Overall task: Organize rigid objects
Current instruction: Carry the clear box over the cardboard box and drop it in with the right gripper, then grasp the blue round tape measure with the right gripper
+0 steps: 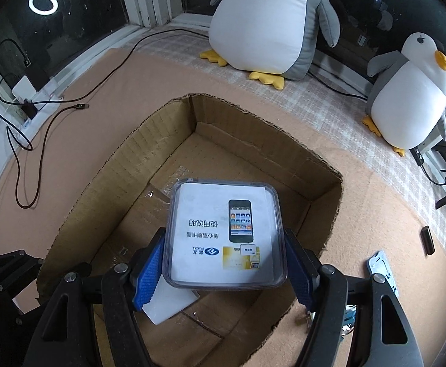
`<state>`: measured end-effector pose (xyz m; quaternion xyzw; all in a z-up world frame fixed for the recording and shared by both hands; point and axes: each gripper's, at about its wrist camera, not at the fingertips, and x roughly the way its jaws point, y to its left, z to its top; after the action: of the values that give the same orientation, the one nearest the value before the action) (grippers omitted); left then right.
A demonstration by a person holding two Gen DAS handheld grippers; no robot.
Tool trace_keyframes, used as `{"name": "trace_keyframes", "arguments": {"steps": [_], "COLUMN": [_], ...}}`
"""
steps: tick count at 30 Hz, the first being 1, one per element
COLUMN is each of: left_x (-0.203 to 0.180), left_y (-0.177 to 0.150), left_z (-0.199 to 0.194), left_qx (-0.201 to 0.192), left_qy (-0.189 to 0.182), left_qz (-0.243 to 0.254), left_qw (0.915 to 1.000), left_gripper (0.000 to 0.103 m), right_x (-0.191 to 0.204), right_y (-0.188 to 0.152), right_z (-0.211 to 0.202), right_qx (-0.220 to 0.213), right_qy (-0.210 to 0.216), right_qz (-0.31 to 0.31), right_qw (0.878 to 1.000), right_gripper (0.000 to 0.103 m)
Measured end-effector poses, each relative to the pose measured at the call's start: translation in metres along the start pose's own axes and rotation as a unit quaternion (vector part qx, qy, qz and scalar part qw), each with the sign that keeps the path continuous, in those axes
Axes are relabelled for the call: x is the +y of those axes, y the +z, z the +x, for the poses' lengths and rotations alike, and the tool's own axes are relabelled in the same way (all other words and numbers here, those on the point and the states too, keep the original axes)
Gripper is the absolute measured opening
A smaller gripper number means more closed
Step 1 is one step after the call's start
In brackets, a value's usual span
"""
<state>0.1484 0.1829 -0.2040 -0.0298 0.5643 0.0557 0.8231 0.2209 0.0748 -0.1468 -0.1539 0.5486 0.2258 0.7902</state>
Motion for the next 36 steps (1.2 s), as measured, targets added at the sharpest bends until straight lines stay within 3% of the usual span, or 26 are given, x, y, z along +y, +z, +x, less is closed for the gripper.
{"name": "trace_keyframes", "arguments": {"steps": [9,16,25,36], "left_x": [0.000,0.000,0.000,0.000], "left_y": [-0.001,-0.002,-0.002,-0.003], "left_z": [0.001,0.000,-0.001,-0.002], "left_qx": [-0.001,-0.001,-0.001,-0.002], "left_qy": [0.001,0.003,0.003,0.004], "left_qz": [0.001,0.003,0.002,0.004], "left_qw": [1.0000,1.0000,1.0000,1.0000], "left_gripper": [0.017,0.017,0.017,0.017], "right_x": [-0.004,-0.033,-0.091,-0.131], "right_y": [0.001,-0.021,-0.090,-0.172], "right_z": [-0.016,-0.056,-0.096,-0.076], "right_qx": [-0.016,-0.041,-0.045,0.006], "right_qy": [0.010,0.031,0.025,0.006], "right_qz": [0.009,0.041,0.101,0.166], "right_qw": [1.000,0.998,0.994,0.986], "right_gripper": [0.073,0.073,0.073,0.073]}}
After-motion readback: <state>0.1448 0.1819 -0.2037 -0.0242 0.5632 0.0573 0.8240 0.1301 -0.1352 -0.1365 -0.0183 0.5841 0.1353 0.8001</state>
